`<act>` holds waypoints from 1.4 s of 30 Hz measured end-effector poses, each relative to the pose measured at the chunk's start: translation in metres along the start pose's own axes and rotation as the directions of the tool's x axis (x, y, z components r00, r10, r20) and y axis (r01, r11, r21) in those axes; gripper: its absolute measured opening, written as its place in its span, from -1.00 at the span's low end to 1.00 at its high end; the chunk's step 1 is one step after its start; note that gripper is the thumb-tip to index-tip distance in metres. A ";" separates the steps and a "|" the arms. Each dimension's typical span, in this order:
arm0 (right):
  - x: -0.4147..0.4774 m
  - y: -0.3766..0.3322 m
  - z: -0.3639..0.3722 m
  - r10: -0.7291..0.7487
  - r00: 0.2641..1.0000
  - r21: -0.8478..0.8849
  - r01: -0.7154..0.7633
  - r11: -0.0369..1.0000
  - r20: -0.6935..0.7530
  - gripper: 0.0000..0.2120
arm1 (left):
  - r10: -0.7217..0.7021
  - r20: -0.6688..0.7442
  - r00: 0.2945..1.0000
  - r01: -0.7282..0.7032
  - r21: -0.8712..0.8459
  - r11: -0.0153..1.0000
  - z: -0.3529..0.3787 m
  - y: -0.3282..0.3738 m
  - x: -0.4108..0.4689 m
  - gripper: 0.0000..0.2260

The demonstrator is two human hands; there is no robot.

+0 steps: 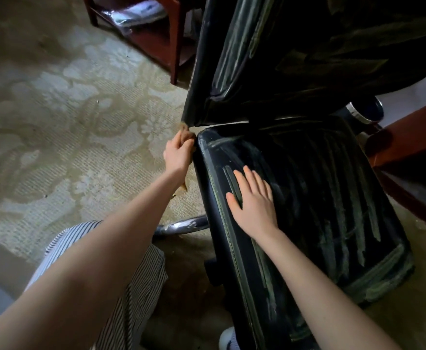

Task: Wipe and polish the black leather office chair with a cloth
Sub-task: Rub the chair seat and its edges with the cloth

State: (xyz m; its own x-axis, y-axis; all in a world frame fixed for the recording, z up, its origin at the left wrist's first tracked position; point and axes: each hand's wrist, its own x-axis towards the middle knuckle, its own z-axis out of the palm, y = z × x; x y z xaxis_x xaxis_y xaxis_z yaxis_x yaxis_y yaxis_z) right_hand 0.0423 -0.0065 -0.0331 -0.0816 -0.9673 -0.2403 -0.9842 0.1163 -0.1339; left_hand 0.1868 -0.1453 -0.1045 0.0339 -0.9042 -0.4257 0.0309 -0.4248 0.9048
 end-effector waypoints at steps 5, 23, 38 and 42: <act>0.012 0.002 0.029 -0.035 0.992 0.060 0.042 0.997 -0.118 -0.36 | 0.066 -0.072 0.995 -0.061 0.064 0.996 0.021 -0.005 -0.002 -0.59; 0.020 0.002 0.046 -0.039 0.942 0.043 0.057 0.997 -0.332 -0.45 | 0.275 -0.042 0.961 -0.253 0.274 0.928 0.025 -0.049 -0.078 -0.66; 0.005 0.011 0.032 -0.099 0.882 0.094 0.159 0.983 -0.460 -0.58 | 0.499 0.041 0.866 -0.427 0.581 0.693 0.001 0.011 -0.061 -0.69; -0.009 0.028 0.035 -0.078 0.910 0.073 0.118 0.990 -0.407 -0.56 | 0.454 0.096 0.886 -0.346 0.788 0.509 0.011 0.034 -0.008 -0.65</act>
State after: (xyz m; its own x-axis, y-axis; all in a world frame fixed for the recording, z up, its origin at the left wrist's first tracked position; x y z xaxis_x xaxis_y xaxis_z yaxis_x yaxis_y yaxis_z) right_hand 0.0214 0.0134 -0.0679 -0.0611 -0.9812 0.1831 -0.9728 0.0175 -0.2311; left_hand 0.1770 -0.1529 -0.0705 -0.0515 -0.9981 0.0350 -0.7832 0.0621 0.6186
